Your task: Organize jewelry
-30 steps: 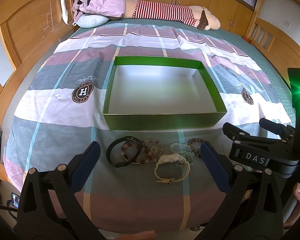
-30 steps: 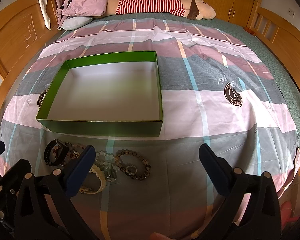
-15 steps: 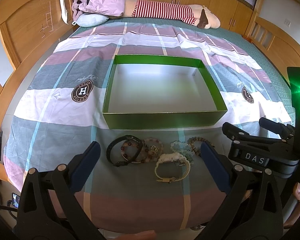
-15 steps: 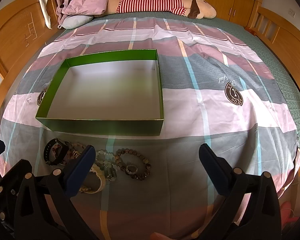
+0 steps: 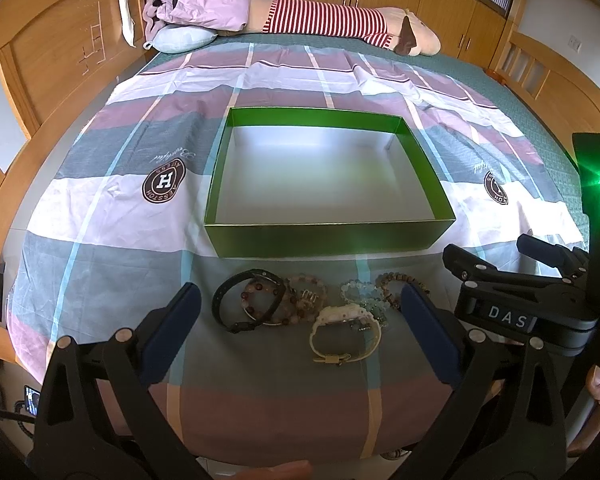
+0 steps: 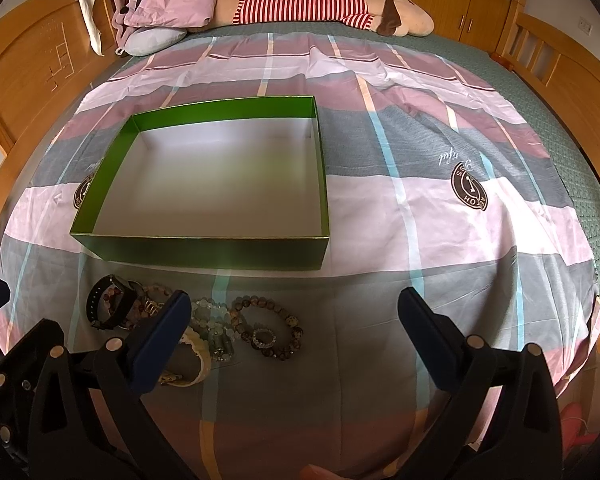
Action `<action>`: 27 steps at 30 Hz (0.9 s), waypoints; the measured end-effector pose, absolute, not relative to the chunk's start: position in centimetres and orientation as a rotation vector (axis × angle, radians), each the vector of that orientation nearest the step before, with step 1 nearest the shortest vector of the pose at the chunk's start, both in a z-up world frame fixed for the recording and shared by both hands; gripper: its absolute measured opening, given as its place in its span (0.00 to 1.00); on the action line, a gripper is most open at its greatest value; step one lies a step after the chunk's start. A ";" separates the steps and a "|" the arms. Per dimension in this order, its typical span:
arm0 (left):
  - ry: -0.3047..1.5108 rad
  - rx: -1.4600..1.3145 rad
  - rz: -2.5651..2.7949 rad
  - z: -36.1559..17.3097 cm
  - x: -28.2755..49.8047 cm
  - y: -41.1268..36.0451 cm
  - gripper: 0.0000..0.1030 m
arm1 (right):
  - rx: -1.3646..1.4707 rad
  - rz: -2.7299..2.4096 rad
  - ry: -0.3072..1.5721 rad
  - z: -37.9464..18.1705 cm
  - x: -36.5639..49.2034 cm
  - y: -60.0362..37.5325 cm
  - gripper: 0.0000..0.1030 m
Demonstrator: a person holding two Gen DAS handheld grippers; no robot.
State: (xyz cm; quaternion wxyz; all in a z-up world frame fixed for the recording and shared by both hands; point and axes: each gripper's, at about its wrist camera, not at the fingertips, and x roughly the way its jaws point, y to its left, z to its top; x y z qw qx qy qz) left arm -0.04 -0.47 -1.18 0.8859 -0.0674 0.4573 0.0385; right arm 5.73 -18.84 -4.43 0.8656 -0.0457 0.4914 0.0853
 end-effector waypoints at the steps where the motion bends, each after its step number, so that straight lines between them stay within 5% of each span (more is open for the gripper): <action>1: 0.950 -0.139 0.080 -0.8 0.1 -0.4 0.98 | -0.096 0.179 1.030 -4.6 5.7 -18.7 0.99; 22: 1.018 -0.169 0.063 -2.8 1.4 1.9 0.98 | -0.106 0.141 1.116 -6.3 7.7 -20.0 0.98; 24: 1.043 -0.191 0.092 -3.6 1.8 3.0 0.98 | -0.114 0.143 1.158 -7.4 8.0 -20.0 0.91; 27: 1.119 -0.201 0.092 -5.1 2.9 3.8 0.96 | -0.112 0.181 1.229 -9.2 8.2 -19.5 0.63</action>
